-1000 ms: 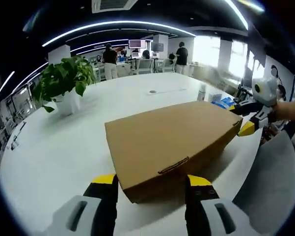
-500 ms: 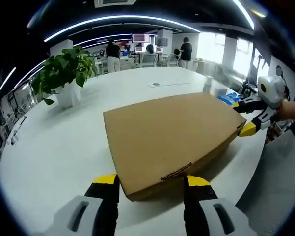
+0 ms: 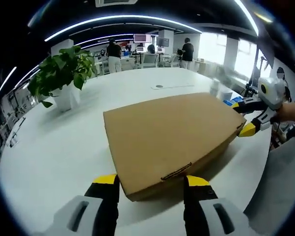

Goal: Operate the shoe box by opening the lid, removing the specified soft item, and placing it in the target area until the item is outside and the box remains undamaged.

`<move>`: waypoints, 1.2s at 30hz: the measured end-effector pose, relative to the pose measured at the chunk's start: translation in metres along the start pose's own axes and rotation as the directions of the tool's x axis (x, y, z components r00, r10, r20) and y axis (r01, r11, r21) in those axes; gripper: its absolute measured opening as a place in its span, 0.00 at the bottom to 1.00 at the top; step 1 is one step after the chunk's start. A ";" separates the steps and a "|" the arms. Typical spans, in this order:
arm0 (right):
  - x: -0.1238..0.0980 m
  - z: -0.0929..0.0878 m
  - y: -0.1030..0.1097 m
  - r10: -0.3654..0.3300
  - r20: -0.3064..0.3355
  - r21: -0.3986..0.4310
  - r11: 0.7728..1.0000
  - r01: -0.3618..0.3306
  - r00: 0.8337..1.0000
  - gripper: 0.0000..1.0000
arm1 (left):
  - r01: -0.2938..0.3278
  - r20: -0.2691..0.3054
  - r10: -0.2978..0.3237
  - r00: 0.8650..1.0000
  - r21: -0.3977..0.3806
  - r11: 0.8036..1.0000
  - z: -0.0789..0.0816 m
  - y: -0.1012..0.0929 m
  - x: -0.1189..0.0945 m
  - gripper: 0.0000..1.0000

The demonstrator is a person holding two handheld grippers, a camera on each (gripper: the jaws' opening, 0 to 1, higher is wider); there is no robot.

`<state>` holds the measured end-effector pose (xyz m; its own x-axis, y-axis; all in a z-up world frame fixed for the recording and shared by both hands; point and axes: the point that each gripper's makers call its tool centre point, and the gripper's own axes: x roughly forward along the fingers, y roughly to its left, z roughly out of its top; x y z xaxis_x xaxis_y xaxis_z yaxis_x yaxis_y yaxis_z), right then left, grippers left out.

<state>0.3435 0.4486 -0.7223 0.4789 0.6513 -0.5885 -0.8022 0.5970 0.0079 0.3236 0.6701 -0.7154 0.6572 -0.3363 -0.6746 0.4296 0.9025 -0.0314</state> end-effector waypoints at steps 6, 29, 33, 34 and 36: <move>0.006 0.004 -0.014 0.000 -0.003 -0.009 1.000 0.000 1.000 0.52 | -0.001 0.000 0.001 1.000 -0.006 1.000 0.009 0.005 0.010 0.52; 0.017 0.011 -0.038 -0.014 -0.028 -0.032 0.999 0.013 1.000 0.52 | 0.015 0.001 -0.015 1.000 -0.012 1.000 0.026 0.013 0.027 0.52; 0.015 0.010 -0.039 -0.020 -0.028 -0.038 0.999 0.019 0.999 0.52 | 0.010 0.001 -0.010 1.000 0.008 1.000 0.025 0.014 0.026 0.50; 0.015 0.010 -0.039 -0.022 -0.029 -0.031 0.999 0.021 0.999 0.51 | 0.004 0.005 -0.004 1.000 0.021 1.000 0.025 0.014 0.025 0.50; 0.011 0.010 -0.040 -0.034 -0.025 -0.023 0.999 0.033 0.999 0.52 | -0.002 0.015 0.002 1.000 0.025 1.000 0.026 0.013 0.022 0.51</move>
<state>0.3848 0.4363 -0.7206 0.4971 0.6190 -0.6081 -0.7937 0.6075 -0.0304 0.3594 0.6681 -0.7116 0.6668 -0.3386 -0.6638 0.4436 0.8961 -0.0115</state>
